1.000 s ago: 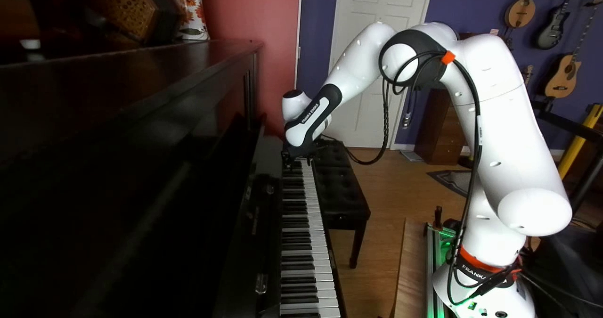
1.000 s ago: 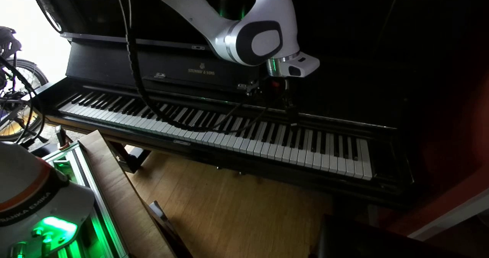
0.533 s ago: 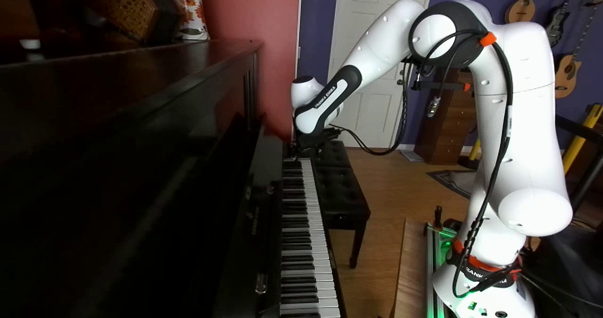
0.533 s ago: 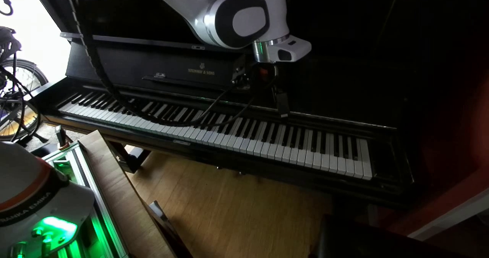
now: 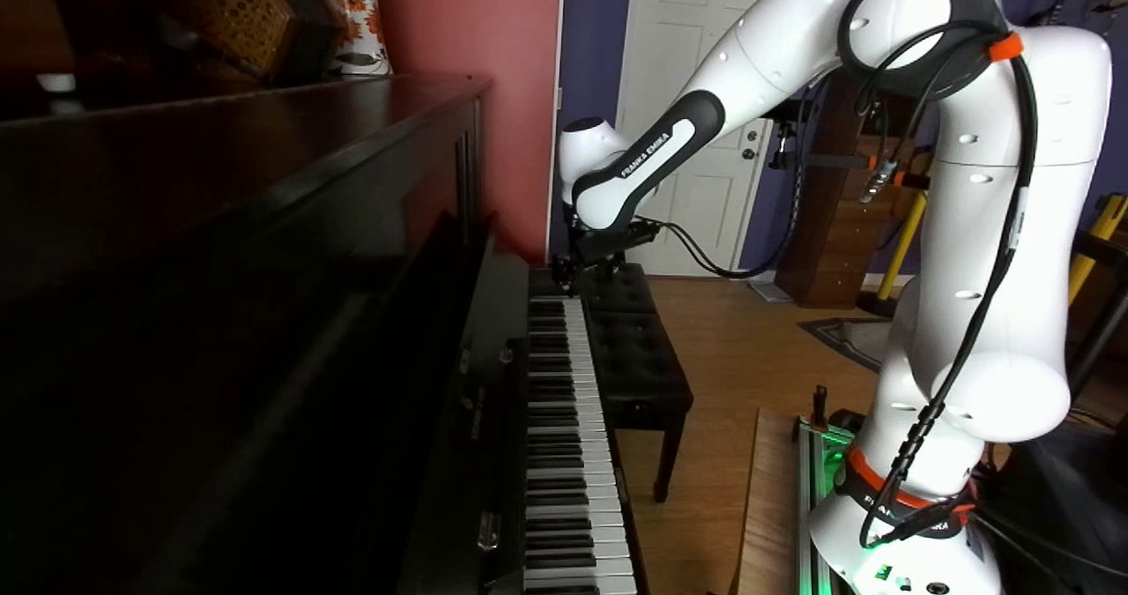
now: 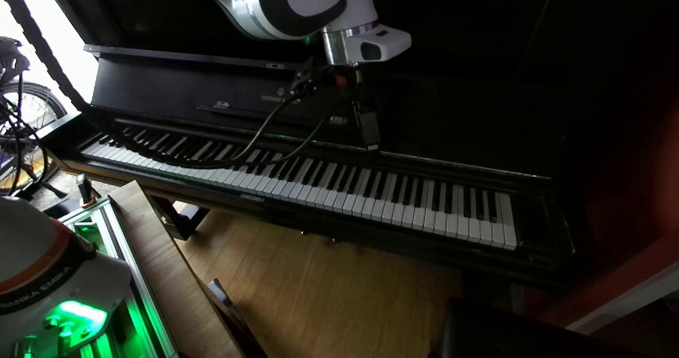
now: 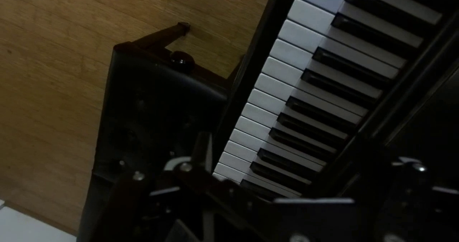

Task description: Press a key on the right side of the piano

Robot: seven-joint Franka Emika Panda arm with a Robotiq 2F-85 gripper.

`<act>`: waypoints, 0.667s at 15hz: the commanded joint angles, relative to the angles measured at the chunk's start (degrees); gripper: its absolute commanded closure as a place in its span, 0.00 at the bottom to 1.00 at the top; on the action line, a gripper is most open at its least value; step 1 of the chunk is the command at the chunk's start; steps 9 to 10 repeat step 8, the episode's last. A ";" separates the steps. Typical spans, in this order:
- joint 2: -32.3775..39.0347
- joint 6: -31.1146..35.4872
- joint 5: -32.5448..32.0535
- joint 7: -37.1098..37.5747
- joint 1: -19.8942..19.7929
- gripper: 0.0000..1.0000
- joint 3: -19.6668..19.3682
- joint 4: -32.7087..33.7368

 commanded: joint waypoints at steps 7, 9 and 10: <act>-3.47 -1.14 -0.18 0.01 -3.42 0.00 4.16 -1.86; -3.39 -1.14 -0.18 0.01 -3.45 0.00 4.18 -1.85; -3.39 -1.14 -0.18 0.01 -3.45 0.00 4.18 -1.85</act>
